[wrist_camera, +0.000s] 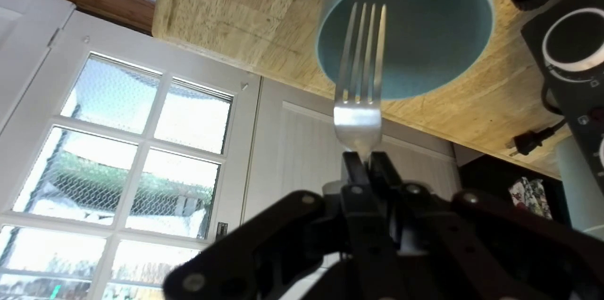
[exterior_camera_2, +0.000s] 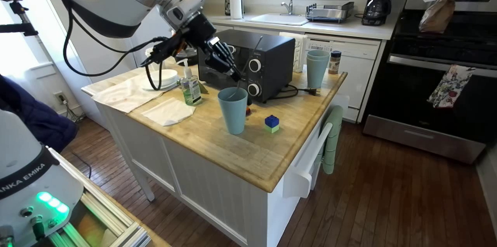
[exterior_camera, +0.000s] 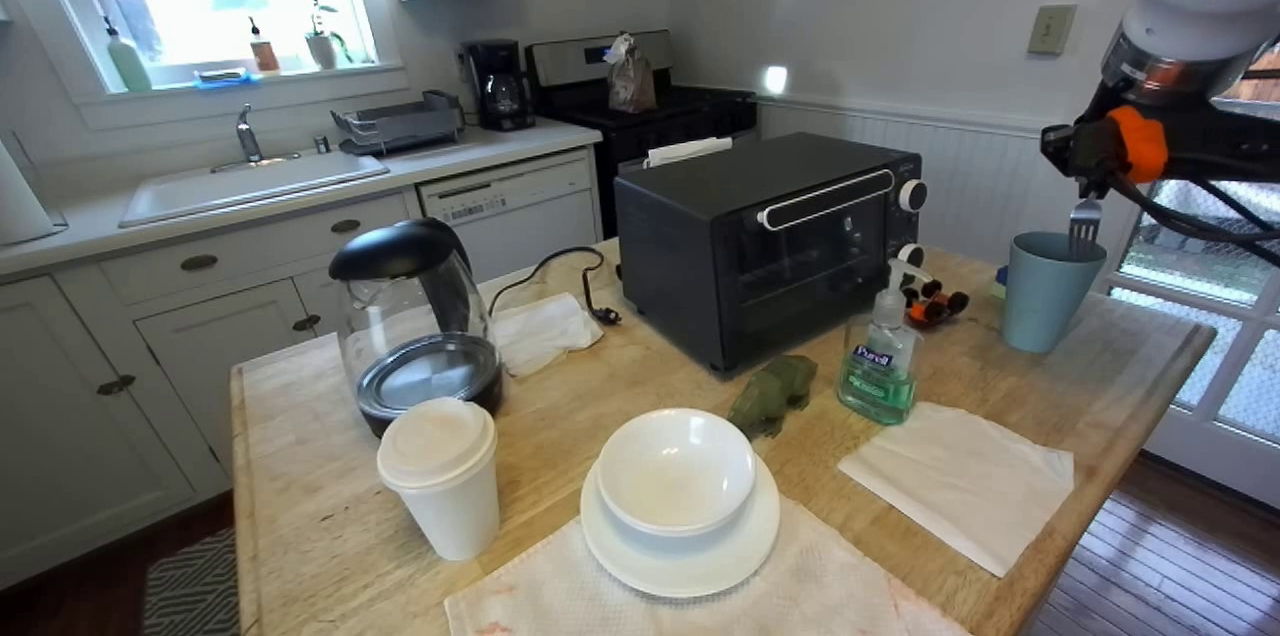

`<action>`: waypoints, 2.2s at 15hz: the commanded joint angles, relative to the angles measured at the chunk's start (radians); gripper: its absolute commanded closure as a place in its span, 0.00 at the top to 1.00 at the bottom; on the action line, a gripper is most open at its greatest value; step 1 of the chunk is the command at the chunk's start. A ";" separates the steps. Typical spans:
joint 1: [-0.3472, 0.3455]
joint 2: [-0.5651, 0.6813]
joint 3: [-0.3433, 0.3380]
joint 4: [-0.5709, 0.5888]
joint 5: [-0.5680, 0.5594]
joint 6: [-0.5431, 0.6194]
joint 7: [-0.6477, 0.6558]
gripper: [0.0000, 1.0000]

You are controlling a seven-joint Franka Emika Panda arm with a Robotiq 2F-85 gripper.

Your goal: Put the fork into the cup

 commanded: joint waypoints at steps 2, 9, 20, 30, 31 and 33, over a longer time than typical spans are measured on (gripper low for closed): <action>-0.009 0.077 0.018 0.030 -0.122 0.038 0.151 0.02; -0.003 0.156 0.017 0.052 -0.218 0.029 0.275 0.02; 0.008 0.229 0.023 0.078 -0.226 0.028 0.324 0.34; 0.014 0.215 0.024 0.081 -0.188 0.035 0.295 0.96; 0.015 0.216 0.024 0.081 -0.185 0.033 0.295 0.91; 0.017 0.216 0.024 0.081 -0.179 0.032 0.291 0.58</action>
